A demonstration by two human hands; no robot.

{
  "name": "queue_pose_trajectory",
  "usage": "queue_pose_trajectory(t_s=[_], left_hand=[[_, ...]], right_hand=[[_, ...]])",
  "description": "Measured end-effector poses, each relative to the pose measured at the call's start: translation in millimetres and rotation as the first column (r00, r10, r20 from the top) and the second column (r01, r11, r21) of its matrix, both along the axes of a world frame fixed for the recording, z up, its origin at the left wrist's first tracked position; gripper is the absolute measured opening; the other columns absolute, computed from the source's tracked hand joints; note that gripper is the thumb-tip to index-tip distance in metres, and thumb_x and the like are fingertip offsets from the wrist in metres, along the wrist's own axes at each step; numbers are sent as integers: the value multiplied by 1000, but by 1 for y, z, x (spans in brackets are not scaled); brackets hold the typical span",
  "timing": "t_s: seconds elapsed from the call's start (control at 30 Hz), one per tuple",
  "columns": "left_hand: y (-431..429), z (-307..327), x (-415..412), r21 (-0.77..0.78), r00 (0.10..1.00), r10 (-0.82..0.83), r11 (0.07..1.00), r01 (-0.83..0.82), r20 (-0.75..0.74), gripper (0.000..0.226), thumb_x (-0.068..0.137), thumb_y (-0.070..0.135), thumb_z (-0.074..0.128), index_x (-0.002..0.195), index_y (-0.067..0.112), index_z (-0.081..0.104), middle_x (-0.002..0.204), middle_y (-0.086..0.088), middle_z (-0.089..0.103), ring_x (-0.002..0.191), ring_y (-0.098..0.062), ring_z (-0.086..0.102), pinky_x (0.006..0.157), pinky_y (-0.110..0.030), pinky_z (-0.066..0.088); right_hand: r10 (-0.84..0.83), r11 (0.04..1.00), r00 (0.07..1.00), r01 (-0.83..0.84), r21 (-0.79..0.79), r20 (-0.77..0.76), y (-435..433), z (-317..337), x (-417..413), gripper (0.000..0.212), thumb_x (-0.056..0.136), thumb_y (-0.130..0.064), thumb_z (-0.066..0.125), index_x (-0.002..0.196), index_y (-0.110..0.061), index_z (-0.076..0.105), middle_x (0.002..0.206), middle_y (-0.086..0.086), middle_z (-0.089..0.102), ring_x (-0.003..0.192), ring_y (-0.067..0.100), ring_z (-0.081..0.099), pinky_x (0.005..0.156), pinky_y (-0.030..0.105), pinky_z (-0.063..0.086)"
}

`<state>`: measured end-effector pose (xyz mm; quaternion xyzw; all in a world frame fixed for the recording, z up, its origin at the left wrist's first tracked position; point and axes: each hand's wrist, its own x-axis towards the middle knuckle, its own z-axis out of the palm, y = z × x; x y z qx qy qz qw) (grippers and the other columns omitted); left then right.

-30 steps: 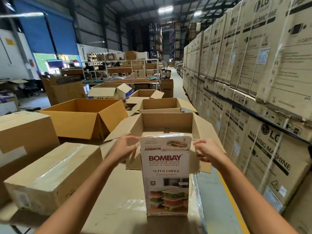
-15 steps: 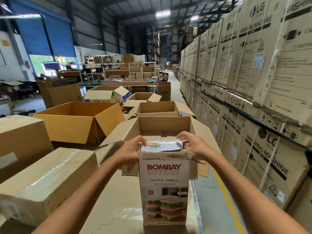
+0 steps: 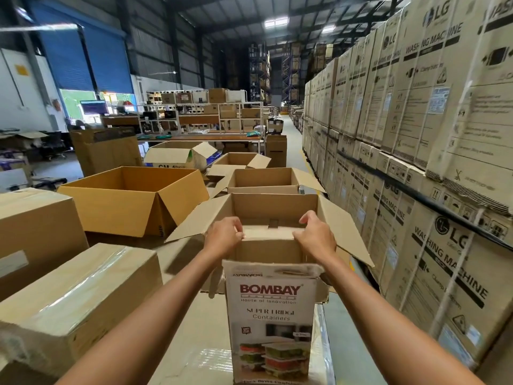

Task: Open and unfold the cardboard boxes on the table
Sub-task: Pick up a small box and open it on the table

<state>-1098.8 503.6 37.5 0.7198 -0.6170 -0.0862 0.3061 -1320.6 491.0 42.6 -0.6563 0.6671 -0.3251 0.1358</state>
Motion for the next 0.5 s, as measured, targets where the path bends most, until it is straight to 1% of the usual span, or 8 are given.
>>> queue_pose_trajectory(t_s=[0.03,0.1,0.17,0.23,0.3,0.37,0.43,0.5], left_hand=[[-1,-4,1,11,1000,6,1000,-6,-21,2,90,28,69,89,29,70,95,1,72,94,-21,66,88,-43,56],[-1,-6,0,16,1000,14,1000,-14,-12,13,92,26,66,94,19,76,97,-2,74,94,-21,67,88,-42,56],[1,-2,-2,-16,998,19,1000,-18,66,17,93,23,64,97,12,77,98,-4,74,92,-20,66,82,-37,56],[4,5,-6,-64,990,3,998,6,144,17,93,22,65,95,11,77,100,-3,70,90,-18,63,78,-36,55],[11,12,-9,-114,983,-29,992,50,180,15,94,24,65,96,13,75,99,-1,62,91,-17,58,73,-30,49],[22,18,-9,-186,985,-90,976,117,144,16,95,25,64,100,14,74,102,1,58,95,-14,55,75,-25,43],[39,26,-9,-241,981,-167,952,186,97,19,95,30,63,105,17,73,109,3,60,102,-11,54,80,-24,42],[56,31,-6,-166,954,-296,939,300,49,27,94,41,62,110,22,70,117,6,59,110,-12,53,84,-25,41]], right_hand=[[8,1000,999,-9,-21,-32,0,0,0,14,94,-30,62,107,-25,60,104,4,68,98,27,61,74,31,42],[33,997,995,-39,-64,-95,2,2,2,16,96,-34,62,105,-23,69,103,2,72,100,24,64,74,29,42],[68,990,991,-81,-113,-111,4,5,3,21,97,-35,61,106,-20,73,103,3,74,100,24,66,75,30,45],[106,980,986,-125,-155,-129,6,10,3,25,98,-36,59,107,-19,74,102,4,75,98,24,67,78,32,49],[164,967,977,-186,-176,-133,10,13,1,29,99,-40,57,107,-19,75,102,3,75,94,21,67,79,32,51],[247,943,963,-265,-199,-110,18,16,-4,34,99,-46,55,107,-19,75,104,1,75,94,18,68,82,34,55],[337,913,935,-354,-204,-114,29,20,-10,39,97,-53,54,108,-22,75,109,-1,74,99,16,66,85,39,56],[450,875,889,-457,-160,-82,42,25,-14,42,94,-58,55,111,-25,73,114,-5,70,105,13,62,87,37,54]])
